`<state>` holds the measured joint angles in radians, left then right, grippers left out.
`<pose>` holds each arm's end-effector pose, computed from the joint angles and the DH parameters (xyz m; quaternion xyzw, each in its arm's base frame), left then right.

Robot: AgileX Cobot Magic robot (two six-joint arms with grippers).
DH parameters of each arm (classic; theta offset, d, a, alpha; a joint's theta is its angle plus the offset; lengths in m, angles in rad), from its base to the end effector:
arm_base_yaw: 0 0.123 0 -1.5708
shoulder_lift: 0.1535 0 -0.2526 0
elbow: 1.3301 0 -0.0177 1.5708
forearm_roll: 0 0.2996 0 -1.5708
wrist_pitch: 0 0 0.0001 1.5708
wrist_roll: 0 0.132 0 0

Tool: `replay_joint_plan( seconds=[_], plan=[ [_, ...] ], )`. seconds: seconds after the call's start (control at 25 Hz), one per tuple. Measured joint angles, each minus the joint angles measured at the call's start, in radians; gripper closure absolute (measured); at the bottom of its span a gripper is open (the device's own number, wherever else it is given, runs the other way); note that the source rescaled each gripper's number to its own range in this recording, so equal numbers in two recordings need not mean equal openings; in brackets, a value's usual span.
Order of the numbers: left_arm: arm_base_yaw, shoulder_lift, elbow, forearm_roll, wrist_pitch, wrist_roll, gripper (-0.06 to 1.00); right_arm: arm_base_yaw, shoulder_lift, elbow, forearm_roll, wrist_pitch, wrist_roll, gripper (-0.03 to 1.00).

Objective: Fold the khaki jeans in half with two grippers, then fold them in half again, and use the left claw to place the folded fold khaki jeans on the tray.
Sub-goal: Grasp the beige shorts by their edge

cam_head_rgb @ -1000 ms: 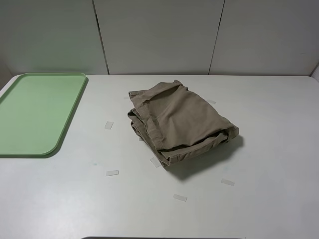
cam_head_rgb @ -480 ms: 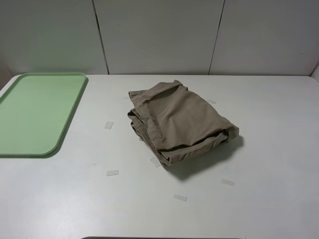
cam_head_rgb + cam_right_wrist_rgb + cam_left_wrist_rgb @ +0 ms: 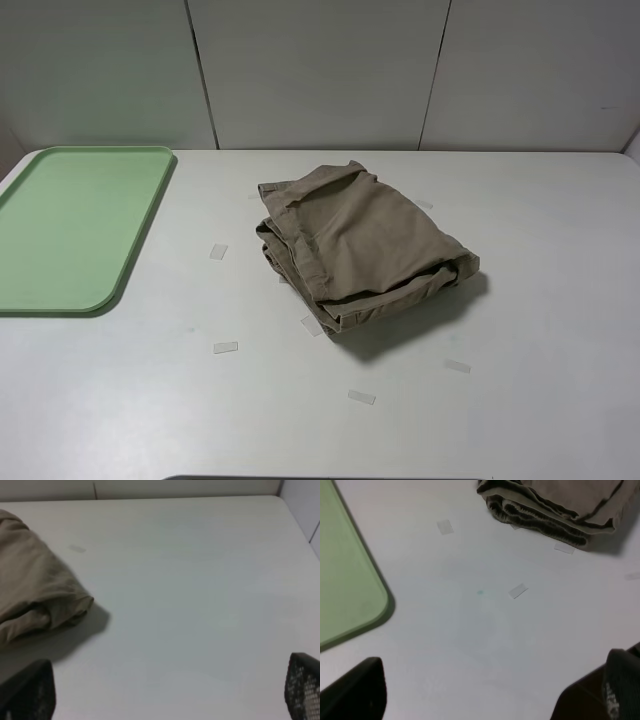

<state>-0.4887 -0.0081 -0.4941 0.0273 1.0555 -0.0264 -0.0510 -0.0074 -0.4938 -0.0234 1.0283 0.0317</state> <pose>0.0961 -0.0475 0.2815 0.1945 0.8287 -0.1204 0.5108 0.1086 -0.0082 0.2845 0.0352 0.8436 -0.0169 0.5356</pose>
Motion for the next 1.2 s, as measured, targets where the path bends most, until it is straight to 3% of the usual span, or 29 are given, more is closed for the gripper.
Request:
replay_joint_plan(
  seconds=[1.2],
  plan=[
    [0.0, 0.0, 0.0, 0.0, 0.0, 0.0, 0.05, 0.0, 0.0, 0.0, 0.001, 0.0, 0.0, -0.03]
  ],
)
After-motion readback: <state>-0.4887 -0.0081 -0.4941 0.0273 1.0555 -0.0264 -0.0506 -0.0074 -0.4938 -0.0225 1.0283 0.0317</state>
